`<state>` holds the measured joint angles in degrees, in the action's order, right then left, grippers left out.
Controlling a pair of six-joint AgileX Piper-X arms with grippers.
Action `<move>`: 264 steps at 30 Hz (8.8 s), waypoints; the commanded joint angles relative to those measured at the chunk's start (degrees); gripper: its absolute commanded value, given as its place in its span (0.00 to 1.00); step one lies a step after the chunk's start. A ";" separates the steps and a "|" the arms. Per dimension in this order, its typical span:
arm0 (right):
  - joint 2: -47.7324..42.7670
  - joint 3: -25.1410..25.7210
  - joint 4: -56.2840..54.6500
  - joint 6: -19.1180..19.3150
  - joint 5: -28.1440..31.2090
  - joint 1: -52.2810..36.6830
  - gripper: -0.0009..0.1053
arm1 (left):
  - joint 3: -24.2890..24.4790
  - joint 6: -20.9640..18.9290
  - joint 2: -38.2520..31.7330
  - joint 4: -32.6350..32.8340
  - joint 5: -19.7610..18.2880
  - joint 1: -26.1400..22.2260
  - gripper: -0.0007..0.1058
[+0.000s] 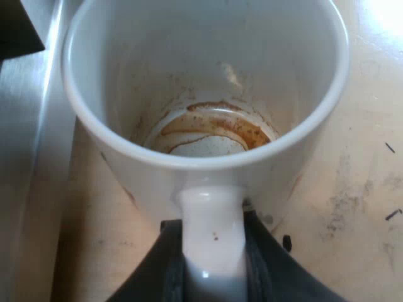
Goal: Place mug into machine
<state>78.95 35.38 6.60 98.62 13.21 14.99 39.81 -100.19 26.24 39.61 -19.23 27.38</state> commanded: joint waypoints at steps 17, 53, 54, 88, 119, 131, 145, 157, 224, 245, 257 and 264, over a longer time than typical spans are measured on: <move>-17.45 0.27 -17.27 0.53 -0.22 -0.12 0.01 | 0.46 -0.35 -0.04 -0.94 -0.36 0.25 0.75; -39.04 0.27 -32.10 4.99 0.02 24.83 0.01 | 0.46 -0.35 -0.04 -0.21 -0.36 0.25 0.75; -39.00 0.27 -32.10 4.79 0.17 25.04 0.01 | 0.46 -0.35 -0.04 -0.07 -0.36 0.25 0.75; -9.98 6.88 -7.48 -0.96 -0.56 30.34 0.01 | -4.66 0.15 -0.04 3.34 -0.10 0.25 0.75; 5.72 13.74 3.91 -1.22 3.78 32.67 0.01 | -4.66 0.15 -0.04 3.34 -0.10 0.25 0.75; 6.19 13.96 4.53 -1.22 5.00 32.67 0.11 | -4.66 0.15 -0.04 3.34 -0.10 0.25 0.75; 5.30 13.96 5.73 -3.12 5.00 32.67 0.39 | -4.66 0.15 -0.04 3.34 -0.10 0.25 0.75; -1.74 13.96 -0.53 -4.61 6.22 32.67 0.39 | -4.66 0.15 -0.04 3.34 -0.10 0.25 0.75; 11.50 4.45 28.75 0.54 13.43 36.49 0.39 | -4.66 0.15 -0.04 3.34 -0.10 0.25 0.75; 21.06 14.19 28.72 0.54 13.17 35.17 0.39 | -4.66 0.15 -0.04 3.34 -0.10 0.25 0.75; 24.85 18.31 28.82 0.54 18.28 34.97 0.39 | -4.66 0.15 -0.04 3.34 -0.10 0.25 0.75; 24.43 18.29 28.82 0.54 19.13 35.24 0.39 | -4.66 0.15 -0.04 3.34 -0.10 0.25 0.75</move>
<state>103.66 53.15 34.67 98.26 31.47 50.44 34.80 -99.94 26.24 43.31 -19.23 27.38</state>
